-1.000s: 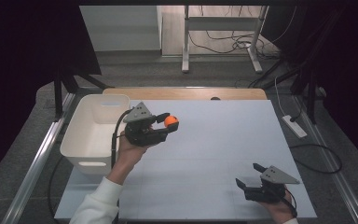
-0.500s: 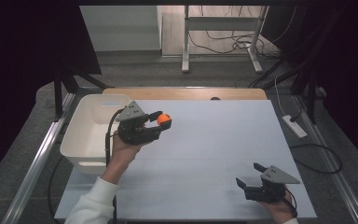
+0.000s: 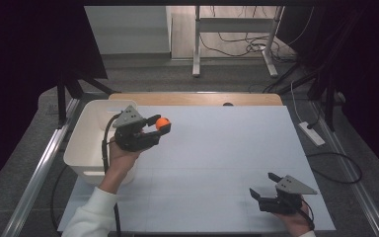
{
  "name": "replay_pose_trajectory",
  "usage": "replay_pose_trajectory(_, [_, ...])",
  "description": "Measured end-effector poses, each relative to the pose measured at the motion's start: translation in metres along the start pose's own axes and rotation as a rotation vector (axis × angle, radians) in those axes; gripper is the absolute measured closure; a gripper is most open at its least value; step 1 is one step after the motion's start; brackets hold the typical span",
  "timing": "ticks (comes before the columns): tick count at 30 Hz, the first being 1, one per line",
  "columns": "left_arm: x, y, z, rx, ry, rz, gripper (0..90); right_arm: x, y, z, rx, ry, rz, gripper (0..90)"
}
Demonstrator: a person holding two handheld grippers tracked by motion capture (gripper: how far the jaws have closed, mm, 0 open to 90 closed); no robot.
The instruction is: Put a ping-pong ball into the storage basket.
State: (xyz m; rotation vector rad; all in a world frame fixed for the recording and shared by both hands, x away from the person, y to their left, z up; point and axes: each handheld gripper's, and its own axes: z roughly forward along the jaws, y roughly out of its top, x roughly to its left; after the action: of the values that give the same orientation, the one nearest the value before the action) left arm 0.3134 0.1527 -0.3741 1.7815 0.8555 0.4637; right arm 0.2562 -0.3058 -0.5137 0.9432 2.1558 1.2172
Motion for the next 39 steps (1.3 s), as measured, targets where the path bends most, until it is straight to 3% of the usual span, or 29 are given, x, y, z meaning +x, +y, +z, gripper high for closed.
replay_pose_trajectory(22, [0.018, -0.005, -0.009, -0.003, 0.049, -0.027, 50.7, 0.000, 0.000, 0.000, 0.001, -0.008, 0.000, 11.8])
replay_pose_trajectory(39, [0.035, -0.008, -0.021, -0.005, 0.114, -0.048, 50.7, 0.000, 0.000, 0.000, 0.000, -0.007, -0.002, 11.8])
